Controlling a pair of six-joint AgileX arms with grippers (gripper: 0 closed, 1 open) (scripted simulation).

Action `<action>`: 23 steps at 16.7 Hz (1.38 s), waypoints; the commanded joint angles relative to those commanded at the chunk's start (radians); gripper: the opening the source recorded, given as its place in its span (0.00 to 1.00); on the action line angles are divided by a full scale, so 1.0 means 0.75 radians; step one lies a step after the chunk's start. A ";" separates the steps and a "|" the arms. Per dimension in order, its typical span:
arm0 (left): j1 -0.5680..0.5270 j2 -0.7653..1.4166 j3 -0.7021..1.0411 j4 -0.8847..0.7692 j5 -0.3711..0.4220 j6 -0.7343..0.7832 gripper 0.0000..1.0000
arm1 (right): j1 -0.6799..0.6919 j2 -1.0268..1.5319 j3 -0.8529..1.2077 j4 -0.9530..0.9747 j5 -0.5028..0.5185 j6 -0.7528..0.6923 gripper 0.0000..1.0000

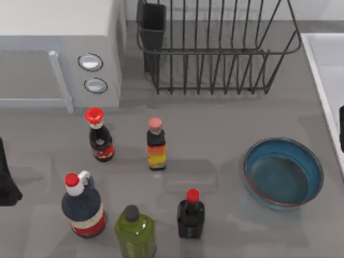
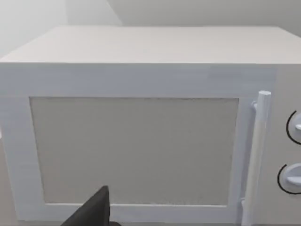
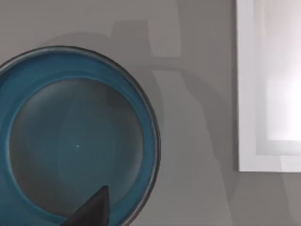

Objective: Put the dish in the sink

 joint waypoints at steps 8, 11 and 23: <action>0.000 0.000 0.000 0.000 0.000 0.000 1.00 | 0.107 0.656 0.526 -0.464 -0.007 0.098 1.00; 0.000 0.000 0.000 0.000 0.000 0.000 1.00 | 0.117 0.709 0.575 -0.502 -0.007 0.106 1.00; 0.000 0.000 0.000 0.000 0.000 0.000 1.00 | 0.118 0.821 0.327 -0.123 -0.007 0.110 1.00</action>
